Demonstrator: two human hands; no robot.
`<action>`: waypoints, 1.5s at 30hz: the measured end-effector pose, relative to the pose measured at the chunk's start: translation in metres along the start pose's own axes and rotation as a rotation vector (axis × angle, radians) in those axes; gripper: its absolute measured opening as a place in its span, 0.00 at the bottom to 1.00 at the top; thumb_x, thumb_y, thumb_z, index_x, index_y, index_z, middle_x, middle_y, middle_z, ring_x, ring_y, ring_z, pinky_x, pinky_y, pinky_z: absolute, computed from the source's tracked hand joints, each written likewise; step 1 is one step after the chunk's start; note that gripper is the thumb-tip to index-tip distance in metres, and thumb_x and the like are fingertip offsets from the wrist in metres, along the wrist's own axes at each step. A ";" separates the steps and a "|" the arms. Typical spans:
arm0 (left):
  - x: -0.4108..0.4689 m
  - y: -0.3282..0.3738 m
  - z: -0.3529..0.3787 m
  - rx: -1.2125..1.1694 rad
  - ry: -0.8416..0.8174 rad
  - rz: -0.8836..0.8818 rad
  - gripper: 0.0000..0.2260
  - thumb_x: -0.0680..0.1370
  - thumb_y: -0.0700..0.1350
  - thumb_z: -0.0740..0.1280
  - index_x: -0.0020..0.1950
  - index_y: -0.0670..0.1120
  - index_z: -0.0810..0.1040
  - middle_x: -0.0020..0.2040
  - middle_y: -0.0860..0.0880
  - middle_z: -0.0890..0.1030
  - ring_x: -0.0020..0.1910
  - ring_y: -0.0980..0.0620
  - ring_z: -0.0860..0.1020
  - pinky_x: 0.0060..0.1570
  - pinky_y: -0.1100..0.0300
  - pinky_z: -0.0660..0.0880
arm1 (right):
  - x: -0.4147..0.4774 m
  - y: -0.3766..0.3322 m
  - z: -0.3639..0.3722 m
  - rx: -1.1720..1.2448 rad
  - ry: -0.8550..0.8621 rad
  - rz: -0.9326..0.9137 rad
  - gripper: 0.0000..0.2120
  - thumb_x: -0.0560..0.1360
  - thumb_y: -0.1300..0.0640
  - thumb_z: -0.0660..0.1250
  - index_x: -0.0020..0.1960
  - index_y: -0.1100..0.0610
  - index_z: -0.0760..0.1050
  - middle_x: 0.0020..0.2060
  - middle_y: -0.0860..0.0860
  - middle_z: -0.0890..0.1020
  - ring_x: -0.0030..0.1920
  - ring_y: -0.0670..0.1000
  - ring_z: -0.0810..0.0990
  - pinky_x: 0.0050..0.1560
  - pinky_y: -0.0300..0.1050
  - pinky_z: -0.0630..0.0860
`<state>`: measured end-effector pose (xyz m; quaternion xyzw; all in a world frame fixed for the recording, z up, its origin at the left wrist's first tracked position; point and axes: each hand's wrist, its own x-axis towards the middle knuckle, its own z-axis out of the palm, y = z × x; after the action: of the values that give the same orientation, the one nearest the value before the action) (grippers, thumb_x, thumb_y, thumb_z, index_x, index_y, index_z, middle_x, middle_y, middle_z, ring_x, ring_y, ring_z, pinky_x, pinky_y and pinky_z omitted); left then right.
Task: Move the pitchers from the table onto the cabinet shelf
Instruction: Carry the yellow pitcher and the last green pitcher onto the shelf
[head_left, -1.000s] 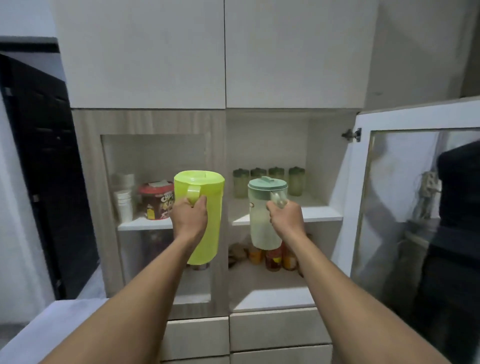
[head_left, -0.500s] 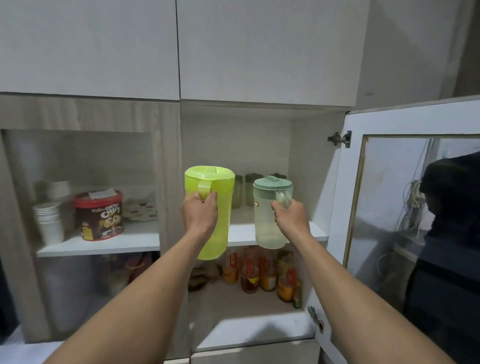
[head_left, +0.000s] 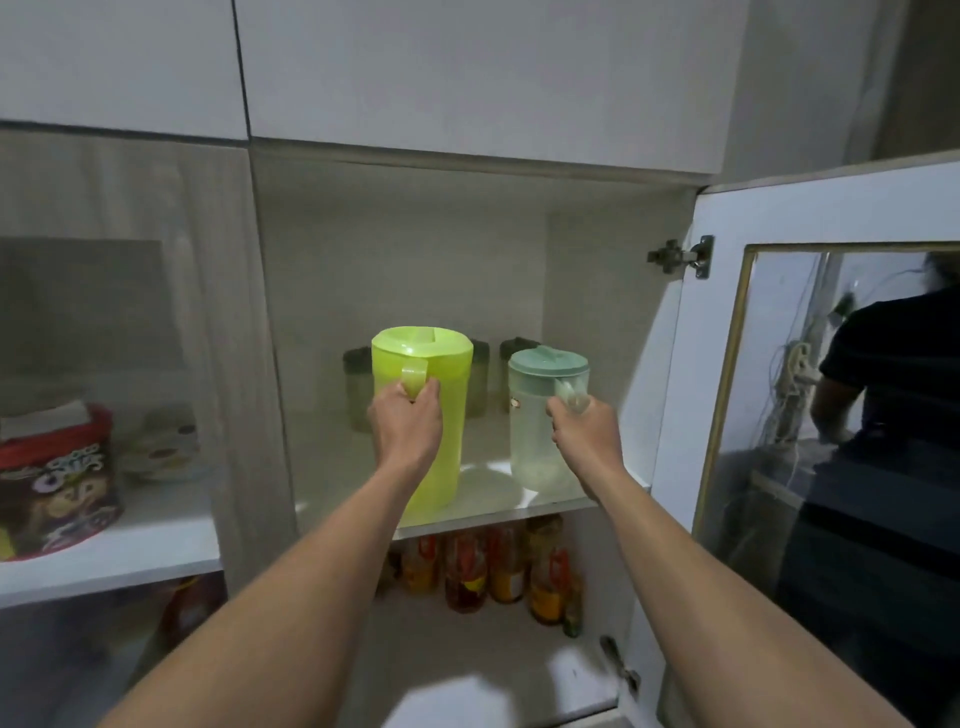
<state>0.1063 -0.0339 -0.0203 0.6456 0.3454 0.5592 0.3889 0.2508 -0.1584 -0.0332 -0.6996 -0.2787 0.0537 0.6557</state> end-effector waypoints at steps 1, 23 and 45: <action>0.005 -0.004 0.009 0.004 -0.008 -0.005 0.17 0.77 0.47 0.65 0.30 0.46 0.67 0.26 0.50 0.68 0.26 0.50 0.66 0.28 0.58 0.64 | 0.008 0.003 0.000 -0.007 0.013 0.008 0.09 0.76 0.56 0.66 0.37 0.55 0.73 0.30 0.51 0.75 0.32 0.51 0.72 0.34 0.47 0.69; 0.129 -0.103 0.210 0.078 -0.056 -0.138 0.17 0.80 0.45 0.64 0.32 0.41 0.68 0.28 0.44 0.69 0.32 0.41 0.72 0.32 0.54 0.62 | 0.232 0.127 0.060 0.015 0.044 0.140 0.06 0.76 0.57 0.70 0.43 0.59 0.80 0.35 0.55 0.82 0.34 0.54 0.77 0.36 0.46 0.71; 0.161 -0.105 0.242 0.364 -0.089 -0.157 0.35 0.71 0.67 0.68 0.69 0.44 0.71 0.64 0.41 0.77 0.64 0.38 0.74 0.58 0.48 0.75 | 0.269 0.133 0.059 -0.395 -0.097 0.111 0.30 0.71 0.42 0.76 0.62 0.61 0.71 0.52 0.56 0.80 0.54 0.61 0.81 0.44 0.43 0.73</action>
<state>0.3672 0.1280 -0.0583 0.7005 0.4724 0.4265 0.3229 0.4930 0.0201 -0.0890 -0.8254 -0.2762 0.0677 0.4876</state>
